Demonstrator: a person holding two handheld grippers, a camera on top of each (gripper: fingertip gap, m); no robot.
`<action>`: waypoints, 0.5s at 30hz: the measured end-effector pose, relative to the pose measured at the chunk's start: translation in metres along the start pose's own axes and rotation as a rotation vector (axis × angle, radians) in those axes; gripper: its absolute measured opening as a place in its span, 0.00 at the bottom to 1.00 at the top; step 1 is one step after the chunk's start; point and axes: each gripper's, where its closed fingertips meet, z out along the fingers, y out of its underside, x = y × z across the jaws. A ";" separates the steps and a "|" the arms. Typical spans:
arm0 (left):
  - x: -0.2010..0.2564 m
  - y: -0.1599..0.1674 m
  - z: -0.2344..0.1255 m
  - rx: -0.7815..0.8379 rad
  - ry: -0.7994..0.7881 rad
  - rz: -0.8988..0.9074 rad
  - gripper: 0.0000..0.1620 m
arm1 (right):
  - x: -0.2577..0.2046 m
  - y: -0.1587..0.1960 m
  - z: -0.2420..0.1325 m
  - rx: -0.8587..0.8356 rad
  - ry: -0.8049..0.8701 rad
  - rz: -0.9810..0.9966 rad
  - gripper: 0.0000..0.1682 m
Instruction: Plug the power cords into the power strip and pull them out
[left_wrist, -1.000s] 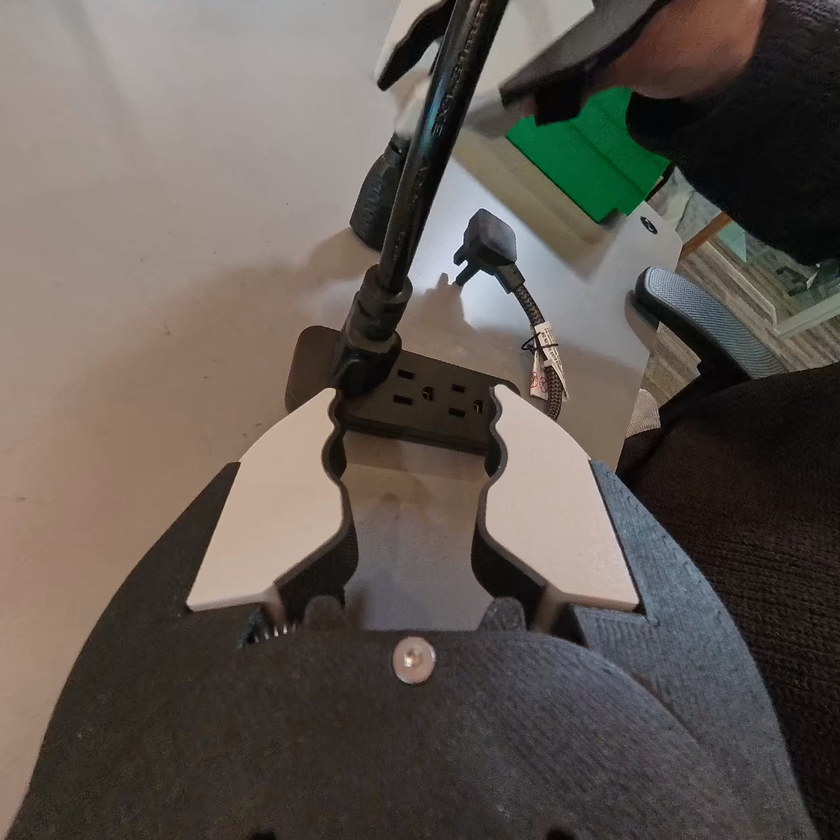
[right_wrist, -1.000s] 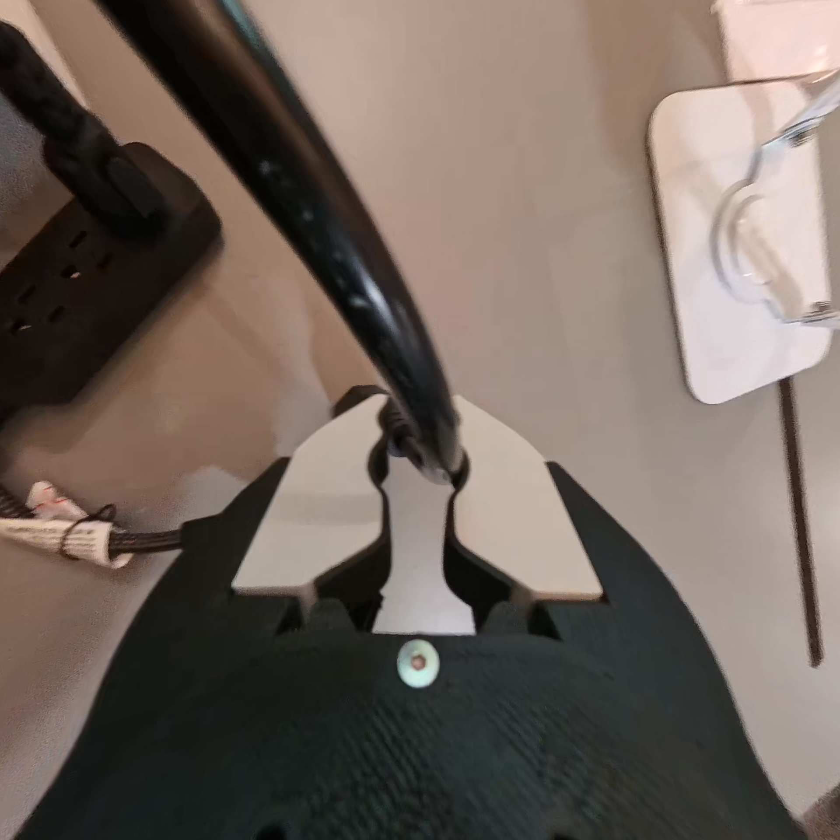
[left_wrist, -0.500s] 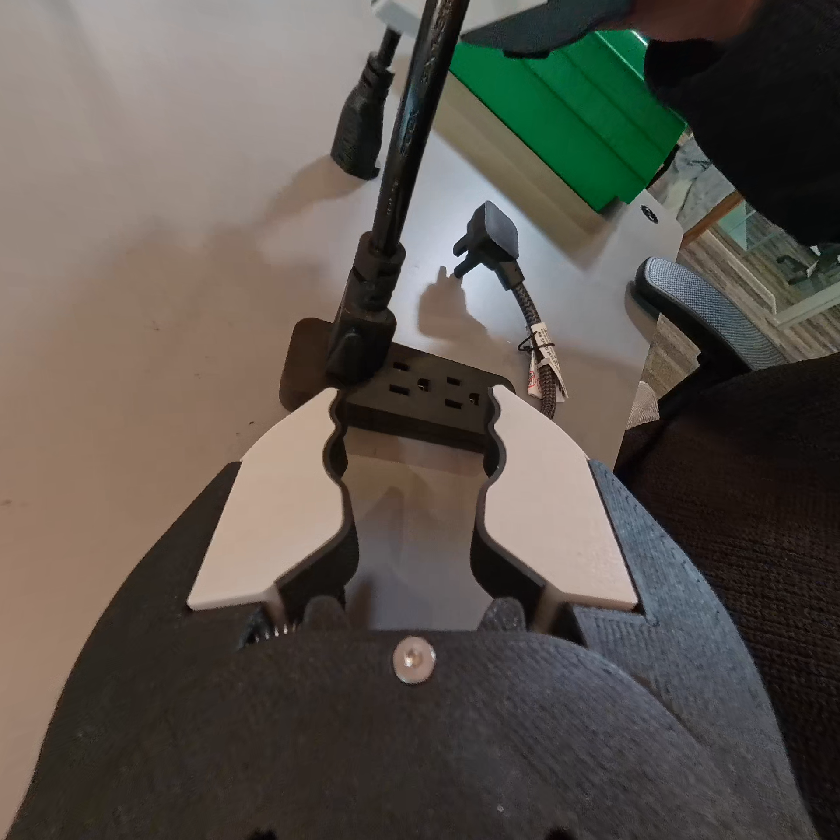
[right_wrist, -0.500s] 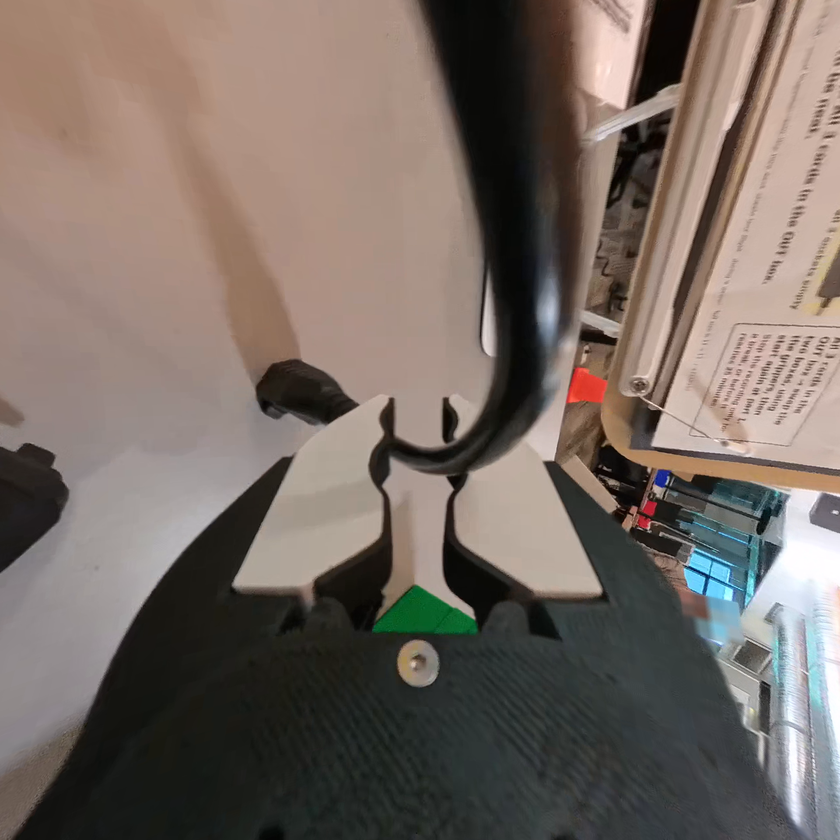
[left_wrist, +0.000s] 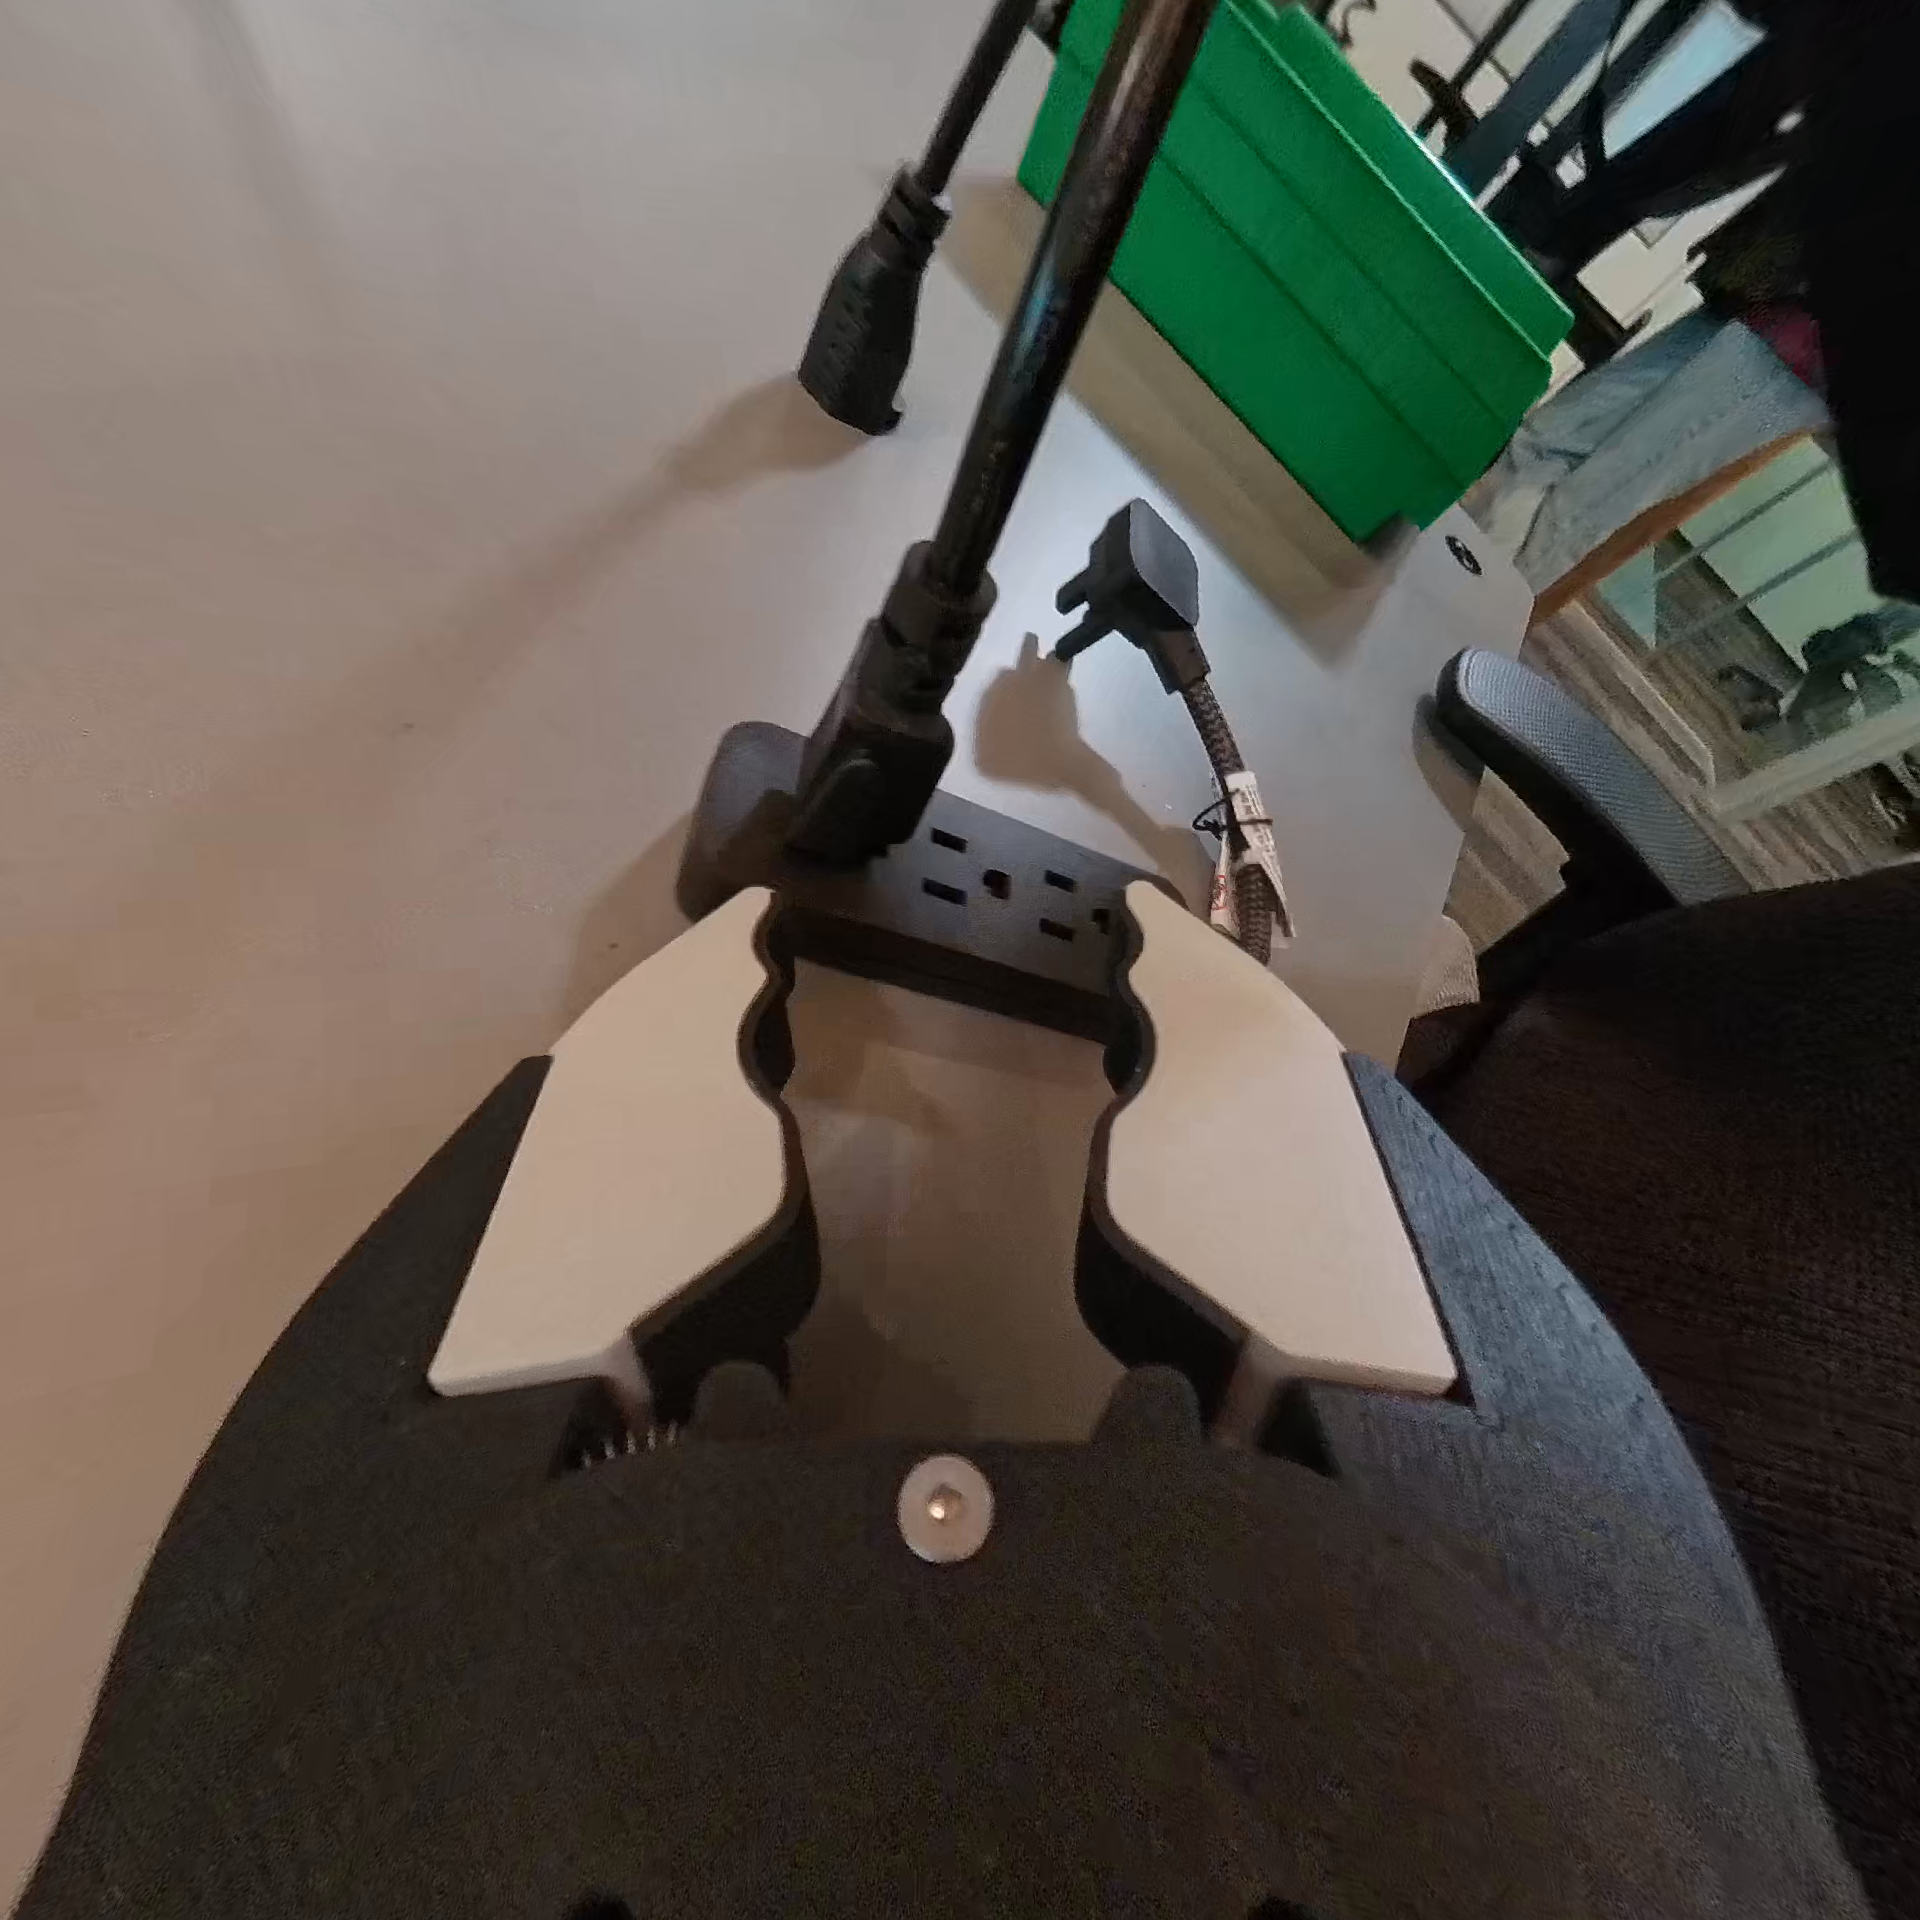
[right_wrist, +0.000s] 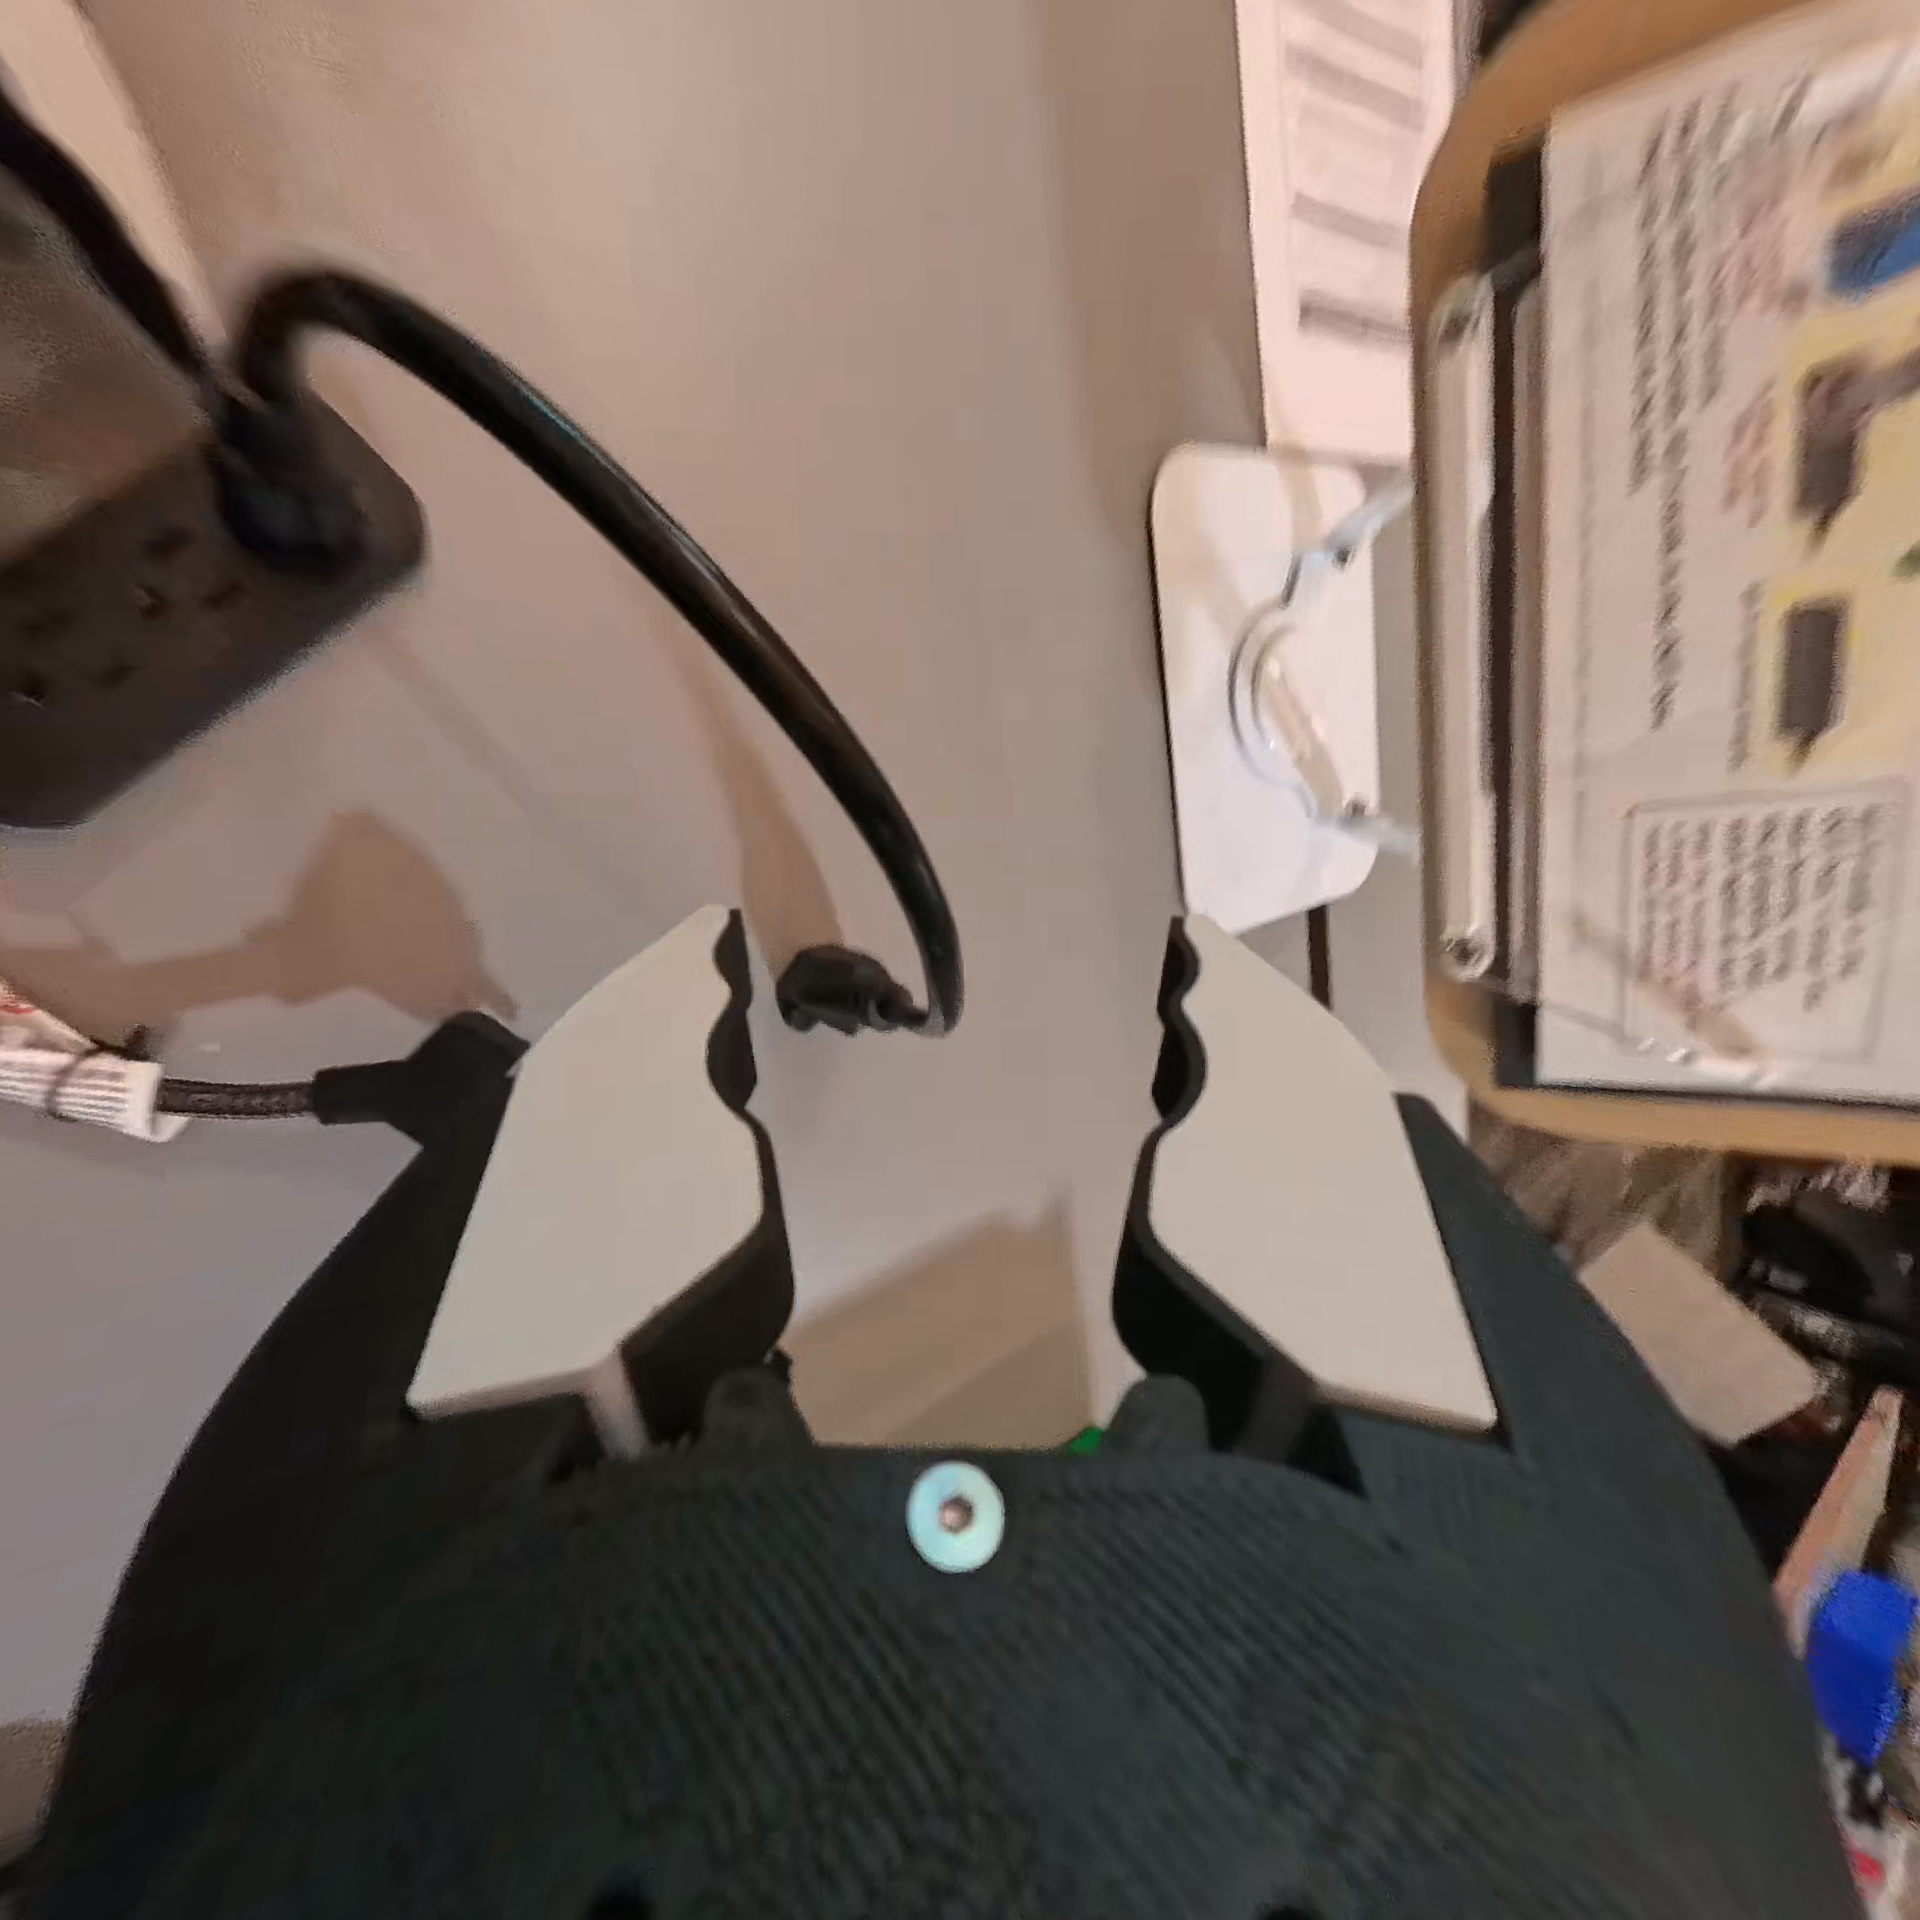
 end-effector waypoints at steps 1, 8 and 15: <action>-0.003 -0.002 -0.003 0.012 -0.012 0.003 0.37 | -0.002 -0.014 -0.008 0.035 -0.002 -0.039 0.46; 0.022 -0.022 -0.016 0.088 0.041 0.127 0.06 | -0.049 -0.090 -0.013 0.052 -0.187 -0.363 0.35; 0.066 -0.002 0.015 -0.026 0.000 0.483 0.00 | -0.110 -0.076 0.035 -0.147 -0.529 -0.577 0.33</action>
